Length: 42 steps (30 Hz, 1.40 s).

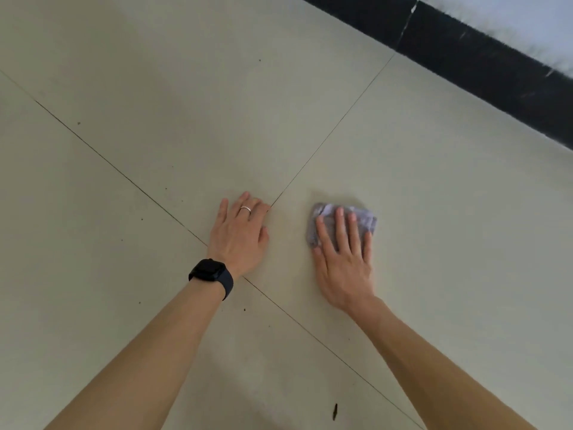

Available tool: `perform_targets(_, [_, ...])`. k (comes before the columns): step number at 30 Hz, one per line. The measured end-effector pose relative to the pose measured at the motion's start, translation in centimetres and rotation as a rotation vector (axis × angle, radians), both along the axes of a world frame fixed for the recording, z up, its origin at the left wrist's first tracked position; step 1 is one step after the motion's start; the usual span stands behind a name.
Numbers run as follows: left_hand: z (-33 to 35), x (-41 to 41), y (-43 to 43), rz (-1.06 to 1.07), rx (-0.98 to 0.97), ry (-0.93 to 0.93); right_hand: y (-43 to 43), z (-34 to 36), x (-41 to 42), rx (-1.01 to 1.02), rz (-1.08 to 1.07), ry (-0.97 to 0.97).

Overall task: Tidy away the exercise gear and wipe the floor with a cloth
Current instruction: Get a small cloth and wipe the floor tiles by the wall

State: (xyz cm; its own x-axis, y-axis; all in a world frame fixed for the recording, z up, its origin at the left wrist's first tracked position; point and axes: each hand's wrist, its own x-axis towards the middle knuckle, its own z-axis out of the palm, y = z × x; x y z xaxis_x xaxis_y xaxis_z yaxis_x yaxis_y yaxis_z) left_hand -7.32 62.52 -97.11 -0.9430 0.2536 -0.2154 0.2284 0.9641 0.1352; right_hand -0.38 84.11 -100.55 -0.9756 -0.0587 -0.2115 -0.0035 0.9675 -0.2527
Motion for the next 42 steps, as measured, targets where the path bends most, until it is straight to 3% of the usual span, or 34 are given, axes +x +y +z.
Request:
perform_targets(3, [-0.2,-2.1,3.6,0.042,0.084,-0.007,0.5,0.1,6.5,-0.017,0.542,0.033])
perform_targets(5, [-1.2,-3.3,5.9,0.003,0.101,-0.025,3.4,-0.1,5.2,-0.010,0.626,0.033])
perform_targets(11, [-4.8,-4.5,7.9,0.013,0.072,0.011,13.0,-0.8,-8.8,0.072,-0.172,-0.024])
perform_targets(14, [-4.9,-4.5,7.8,0.016,0.061,0.013,12.1,-0.7,-10.7,0.035,-0.357,-0.041])
perform_targets(16, [-4.8,-4.8,7.9,0.023,0.068,0.014,9.7,-0.6,-8.8,0.077,-0.205,0.015])
perform_targets(19, [-4.7,-4.8,8.0,0.018,0.063,-0.016,8.9,-0.5,-5.2,0.087,0.309,0.018])
perform_targets(21, [-4.8,-4.8,7.9,0.021,0.066,-0.019,12.0,-0.4,-7.6,0.087,0.421,-0.002])
perform_targets(23, [-4.9,-4.7,8.0,0.025,0.053,-0.011,15.1,-0.3,-12.2,0.120,0.212,-0.019])
perform_targets(26, [-5.1,-4.6,8.1,0.022,0.038,0.003,16.2,0.0,-19.4,0.060,-0.381,-0.071])
perform_targets(28, [-5.0,-4.7,8.1,0.018,0.028,-0.001,13.1,0.0,-20.6,0.058,-0.458,-0.053])
perform_targets(33, [-4.6,-4.9,8.1,0.012,0.026,-0.032,6.8,0.2,-11.6,0.034,0.386,-0.005])
perform_targets(35, [-4.5,-4.9,8.1,0.009,0.022,-0.023,9.5,-0.4,-14.2,0.022,0.441,0.005])
perform_targets(37, [-4.6,-5.0,8.1,0.001,0.025,-0.003,13.4,-1.1,-19.0,0.089,0.200,0.038])
perform_targets(40, [-4.9,-5.0,8.0,0.002,0.031,0.018,18.0,-0.6,-25.4,0.070,-0.413,0.033])
perform_targets(42, [-4.8,-5.0,8.0,-0.001,0.025,0.021,16.9,-0.4,-26.3,0.037,-0.586,-0.003])
